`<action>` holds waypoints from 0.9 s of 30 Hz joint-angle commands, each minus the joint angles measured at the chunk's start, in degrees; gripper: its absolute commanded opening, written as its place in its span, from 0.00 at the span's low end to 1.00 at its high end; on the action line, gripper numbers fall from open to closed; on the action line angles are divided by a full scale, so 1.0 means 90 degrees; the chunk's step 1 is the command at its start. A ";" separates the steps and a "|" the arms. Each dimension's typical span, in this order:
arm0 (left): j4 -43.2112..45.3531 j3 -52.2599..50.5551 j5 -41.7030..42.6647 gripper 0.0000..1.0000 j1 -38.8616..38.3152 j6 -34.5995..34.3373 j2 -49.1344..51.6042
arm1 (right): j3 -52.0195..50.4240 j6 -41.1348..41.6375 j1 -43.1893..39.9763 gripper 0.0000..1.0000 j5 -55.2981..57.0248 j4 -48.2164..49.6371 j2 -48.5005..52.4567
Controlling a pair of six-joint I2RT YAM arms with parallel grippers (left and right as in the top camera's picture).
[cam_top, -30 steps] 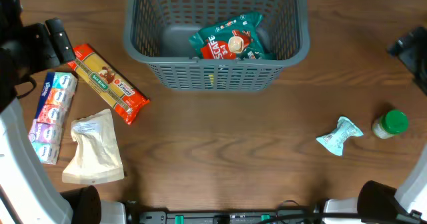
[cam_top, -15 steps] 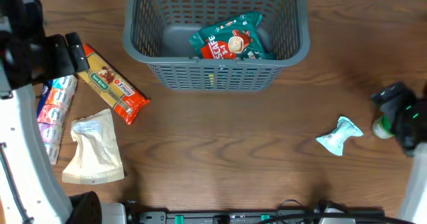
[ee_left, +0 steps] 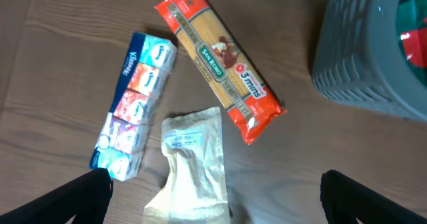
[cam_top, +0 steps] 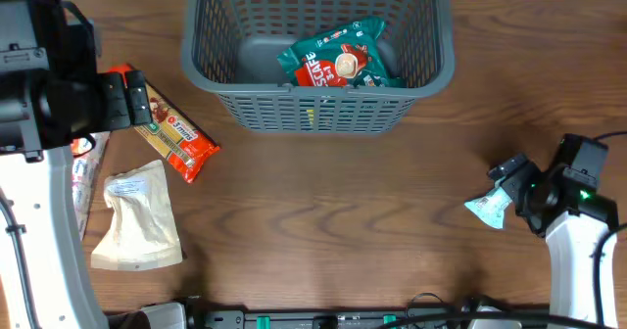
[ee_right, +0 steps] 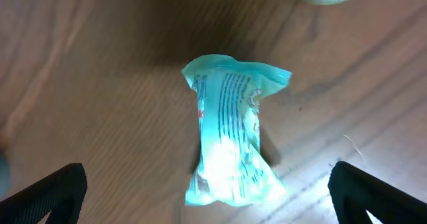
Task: Pack container
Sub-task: 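Grasp the light-blue pouch with the right gripper and lift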
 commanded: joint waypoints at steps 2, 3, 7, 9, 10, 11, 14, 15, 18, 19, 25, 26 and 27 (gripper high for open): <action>0.0027 -0.0117 -0.0007 0.99 -0.0049 0.0136 -0.0058 | -0.0039 -0.0138 -0.0027 0.99 -0.0092 0.0219 0.0420; 0.0029 -0.0117 -0.0007 0.99 -0.0049 0.0136 -0.0061 | -0.0039 -0.0134 -0.0027 0.99 -0.0092 0.0267 0.0561; 0.0032 -0.0117 -0.0007 0.99 -0.0049 0.0136 -0.0061 | -0.0046 -0.0087 -0.0027 0.98 -0.0092 0.0444 0.1149; 0.0049 -0.0117 -0.0007 0.98 -0.0049 0.0136 -0.0061 | -0.0046 -0.0039 -0.0027 0.97 -0.0092 0.0481 0.1455; 0.0051 -0.0117 -0.0007 0.99 -0.0049 0.0138 -0.0061 | -0.0046 -0.0032 -0.0027 0.97 -0.0092 0.0505 0.1613; 0.0049 -0.0117 -0.0007 0.99 -0.0049 0.0136 -0.0061 | -0.0046 -0.0032 -0.0024 0.96 -0.0092 0.0534 0.1768; 0.0051 -0.0117 -0.0007 0.99 -0.0049 0.0138 -0.0061 | -0.0046 -0.0032 -0.0024 0.95 -0.0092 0.0661 0.2152; 0.0051 -0.0117 -0.0007 0.99 -0.0049 0.0138 -0.0061 | -0.0046 -0.0032 -0.0024 0.94 -0.0092 0.0690 0.2237; 0.0056 -0.0117 -0.0010 0.98 -0.0049 0.0138 -0.0061 | -0.0046 -0.0034 -0.0024 0.89 -0.0092 0.0746 0.2395; 0.0066 -0.0117 -0.0010 0.99 -0.0049 0.0138 -0.0061 | -0.0046 -0.0034 -0.0024 0.86 -0.0092 0.0755 0.2412; 0.0095 -0.0117 -0.0010 0.98 -0.0049 0.0138 -0.0061 | -0.0046 -0.0034 -0.0024 0.24 -0.0092 0.0765 0.2426; 0.0095 -0.0117 -0.0010 0.98 -0.0049 0.0136 -0.0061 | -0.0046 -0.0034 -0.0024 0.09 -0.0092 0.0760 0.2426; 0.0095 -0.0117 -0.0010 0.99 -0.0049 0.0138 -0.0061 | -0.0046 -0.0036 -0.0024 0.01 -0.0092 0.0763 0.2426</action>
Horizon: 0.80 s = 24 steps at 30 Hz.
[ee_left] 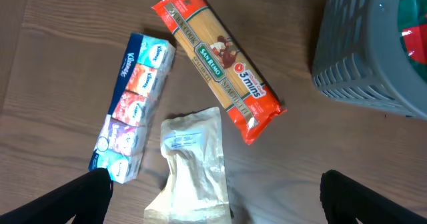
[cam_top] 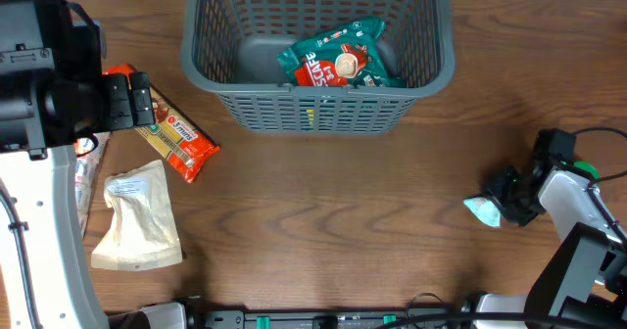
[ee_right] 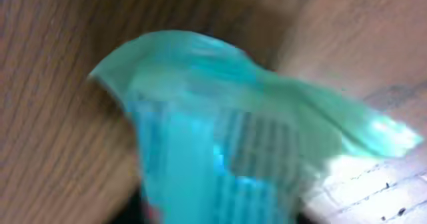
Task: Pack container
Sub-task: 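Grasp the light-blue pouch with the right gripper and lift, then carry the pouch over the basket and release it inside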
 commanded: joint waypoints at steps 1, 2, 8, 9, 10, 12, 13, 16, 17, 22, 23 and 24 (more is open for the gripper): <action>0.0005 -0.0015 -0.0005 0.99 -0.0019 0.0087 -0.0058 | -0.0012 0.0032 -0.0022 0.01 -0.0007 0.0019 0.0046; 0.0005 -0.0015 -0.0005 0.99 -0.0019 0.0085 -0.0058 | -0.0005 0.0029 -0.0010 0.01 -0.0010 0.0039 0.0046; 0.0010 -0.0015 -0.0005 0.99 -0.0019 0.0087 -0.0058 | 0.0804 -0.0561 0.0357 0.01 -0.0010 -0.0284 -0.0080; 0.0012 -0.0015 -0.0005 0.99 -0.0019 0.0087 -0.0058 | 0.1049 -0.0644 0.0408 0.01 -0.0012 -0.0435 -0.0085; 0.0015 -0.0015 -0.0005 0.99 -0.0019 0.0085 -0.0058 | 0.1586 -0.0789 0.0483 0.01 -0.0112 -0.0797 -0.0080; 0.0024 -0.0015 -0.0005 0.99 -0.0019 0.0085 -0.0058 | 0.2404 -0.0988 0.0563 0.01 -0.0308 -0.1360 -0.0068; 0.0027 -0.0015 -0.0005 0.99 -0.0019 0.0085 -0.0058 | 0.2926 -0.1049 0.0607 0.01 -0.0338 -0.1690 -0.0063; 0.0029 -0.0015 -0.0005 0.99 -0.0019 0.0085 -0.0058 | 0.4439 -0.1307 0.0760 0.01 -0.0338 -0.2518 0.0002; 0.0029 -0.0015 -0.0005 0.99 -0.0019 0.0085 -0.0058 | 0.5000 -0.1394 0.0826 0.01 -0.0335 -0.2810 0.0051; 0.0029 -0.0015 -0.0002 0.99 -0.0019 0.0083 -0.0058 | 0.7601 -0.2093 0.1212 0.01 -0.0430 -0.4126 0.0644; 0.0027 -0.0015 -0.0002 0.99 -0.0019 0.0083 -0.0058 | 0.8102 -0.2516 0.1360 0.01 -0.0636 -0.4350 0.0816; 0.0027 -0.0015 0.0000 0.99 -0.0019 0.0083 -0.0058 | 0.8480 -0.2875 0.1508 0.01 -0.0789 -0.4490 0.0950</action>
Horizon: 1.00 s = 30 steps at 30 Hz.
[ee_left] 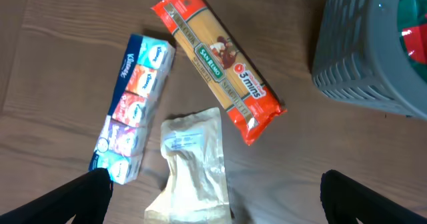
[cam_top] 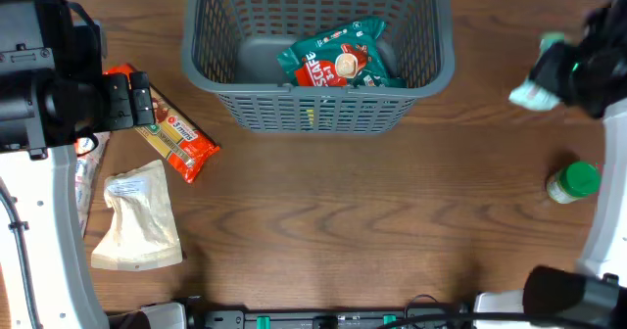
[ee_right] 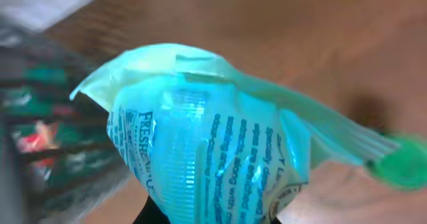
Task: Pack container
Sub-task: 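Carry the pouch over the basket and release it inside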
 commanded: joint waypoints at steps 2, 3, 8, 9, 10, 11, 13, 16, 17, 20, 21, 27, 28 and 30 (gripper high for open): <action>0.0010 -0.0002 -0.0005 0.99 -0.0015 0.0063 -0.0058 | 0.1562 -0.1562 0.0753 0.01 -0.0345 -0.0442 0.0682; 0.0010 -0.0002 -0.0002 0.99 -0.0015 0.0063 -0.0058 | 0.1860 -0.1673 0.0967 0.01 -0.0199 -0.0474 0.0789; 0.0010 -0.0002 0.0211 0.99 -0.0015 0.0068 -0.0058 | 0.2693 -0.2086 0.1955 0.01 0.0078 0.0075 0.1088; 0.0007 -0.0002 0.0216 0.98 -0.0017 0.0068 -0.0058 | 0.2732 -0.2280 0.2152 0.01 0.0078 0.0282 0.1117; 0.0010 -0.0002 0.0214 0.99 -0.0015 0.0095 -0.0058 | 0.2732 -0.2477 0.2356 0.01 0.0083 0.0525 0.1149; 0.0010 -0.0002 0.0209 0.99 -0.0015 0.0119 -0.0058 | 0.2732 -0.2608 0.2514 0.01 0.0085 0.0719 0.1183; 0.0012 -0.0002 0.0206 0.99 -0.0015 0.0136 -0.0058 | 0.2732 -0.2837 0.2834 0.01 0.0160 0.1115 0.1292; 0.0010 -0.0002 0.0206 0.99 -0.0015 0.0136 -0.0058 | 0.2732 -0.3109 0.3252 0.01 0.0194 0.1649 0.1566; 0.0010 -0.0002 0.0206 0.99 -0.0015 0.0136 -0.0058 | 0.2732 -0.3181 0.3359 0.01 0.0185 0.1773 0.1671; 0.0012 -0.0002 0.0206 0.99 -0.0015 0.0136 -0.0058 | 0.2732 -0.3572 0.3691 0.01 -0.0148 0.2084 0.2098; 0.0010 -0.0002 0.0206 0.99 -0.0015 0.0136 -0.0058 | 0.2732 -0.3657 0.3786 0.01 -0.0248 0.2147 0.2234; -0.0012 -0.0002 0.0206 0.99 -0.0015 0.0136 -0.0058 | 0.2732 -0.3798 0.4279 0.01 -0.0401 0.2356 0.3293; -0.0010 -0.0002 0.0206 0.99 -0.0015 0.0136 -0.0058 | 0.2732 -0.3813 0.4345 0.01 -0.0503 0.2358 0.3492; -0.0010 -0.0002 0.0206 0.99 -0.0015 0.0136 -0.0058 | 0.2732 -0.3808 0.4425 0.01 -0.0590 0.2348 0.3750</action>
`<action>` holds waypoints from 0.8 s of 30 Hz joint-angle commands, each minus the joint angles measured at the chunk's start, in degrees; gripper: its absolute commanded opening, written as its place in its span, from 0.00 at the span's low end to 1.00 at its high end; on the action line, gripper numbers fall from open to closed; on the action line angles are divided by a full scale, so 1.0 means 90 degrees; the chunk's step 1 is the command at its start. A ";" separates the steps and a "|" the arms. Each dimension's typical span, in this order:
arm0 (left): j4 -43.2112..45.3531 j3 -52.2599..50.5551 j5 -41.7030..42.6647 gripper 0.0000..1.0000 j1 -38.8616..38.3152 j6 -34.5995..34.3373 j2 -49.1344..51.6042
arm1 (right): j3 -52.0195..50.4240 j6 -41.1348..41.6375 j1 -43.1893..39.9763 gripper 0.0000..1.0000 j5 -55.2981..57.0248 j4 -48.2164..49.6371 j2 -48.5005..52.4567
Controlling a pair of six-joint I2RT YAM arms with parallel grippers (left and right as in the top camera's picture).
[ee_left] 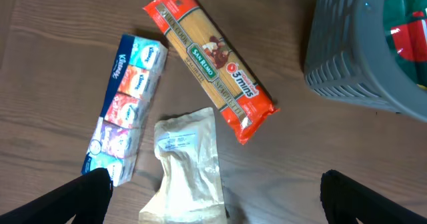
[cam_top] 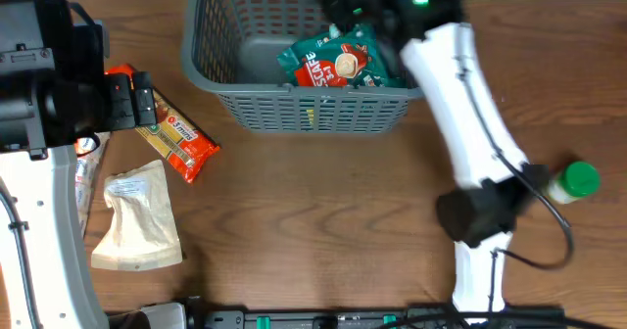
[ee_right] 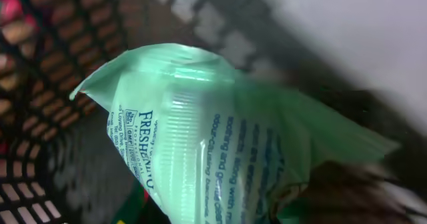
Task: Pack container
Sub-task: 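Carry the pouch over the basket and release it inside, then move the right gripper above the green-capped bottle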
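Note:
The grey mesh basket [cam_top: 216, 60] stands at the back middle with a green and red snack bag [cam_top: 338, 65] inside. My right gripper [cam_top: 358, 1] hangs over the basket's back part, shut on a pale green packet [ee_right: 220, 151]; the packet hides its fingers. In the right wrist view the basket mesh [ee_right: 53, 64] lies behind the packet. My left gripper [ee_left: 213, 187] is open above the table at the left, over a beige pouch [ee_left: 187, 161]. An orange spaghetti pack [ee_left: 210, 67] and a tissue pack [ee_left: 123, 111] lie beside the pouch.
A green-lidded bottle [cam_top: 573, 180] lies on the table at the right. The right arm [cam_top: 470, 104] stretches from the front right across to the basket. The left arm's body [cam_top: 39, 74] covers the far left, partly over the tissue pack.
My right gripper, still holding the pale green packet, was just right of the basket and is now over the basket's back part. The left gripper's view has shifted only slightly.
My right gripper stood open above the packet lying on the table at the right. Then it was down on the packet. Then it held it up beside the basket, uncovering a green-lidded bottle, and now over the basket. The left gripper stayed open.

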 commanded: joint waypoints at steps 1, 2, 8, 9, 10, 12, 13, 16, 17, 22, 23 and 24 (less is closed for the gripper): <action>-0.0010 -0.0002 0.0039 0.99 -0.0015 0.0109 -0.0058 | 0.0097 -0.0180 0.0189 0.01 -0.0355 0.0012 0.0393; -0.0010 -0.0002 0.0039 0.99 -0.0015 0.0109 -0.0058 | 0.0097 -0.0165 0.0231 0.01 -0.0435 0.0005 0.0517; -0.0012 -0.0002 0.0039 0.99 -0.0015 0.0109 -0.0058 | 0.0095 -0.0214 0.0369 0.01 -0.0488 -0.0260 0.0894; -0.0012 -0.0002 0.0039 0.99 -0.0015 0.0109 -0.0058 | 0.0095 -0.0209 0.0376 0.01 -0.0488 -0.0325 0.0935; -0.0012 -0.0002 0.0039 0.99 -0.0015 0.0109 -0.0058 | 0.0095 -0.0209 0.0376 0.06 -0.0491 -0.0381 0.0950; -0.0012 -0.0002 0.0039 0.99 -0.0015 0.0109 -0.0058 | 0.0078 -0.0209 0.0374 0.40 -0.0491 -0.0474 0.0962; -0.0012 -0.0002 0.0039 0.99 -0.0015 0.0109 -0.0058 | 0.0078 -0.0209 0.0374 0.52 -0.0491 -0.0498 0.0962; -0.0010 -0.0002 0.0039 0.99 -0.0015 0.0109 -0.0058 | 0.0080 -0.0206 0.0374 0.72 -0.0491 -0.0563 0.0916; -0.0012 -0.0002 0.0039 0.99 -0.0015 0.0109 -0.0058 | 0.0080 -0.0206 0.0374 0.80 -0.0491 -0.0585 0.0884; -0.0010 -0.0002 0.0039 0.99 -0.0015 0.0109 -0.0058 | 0.0158 -0.0180 0.0355 0.77 -0.0491 -0.0588 0.0607; -0.0010 -0.0002 0.0039 0.99 -0.0015 0.0109 -0.0058 | 0.0231 -0.0177 0.0350 0.77 -0.0488 -0.0593 0.0525; -0.0010 -0.0002 0.0039 0.99 -0.0015 0.0109 -0.0058 | 0.0338 -0.0170 0.0338 0.76 -0.0464 -0.0612 0.0430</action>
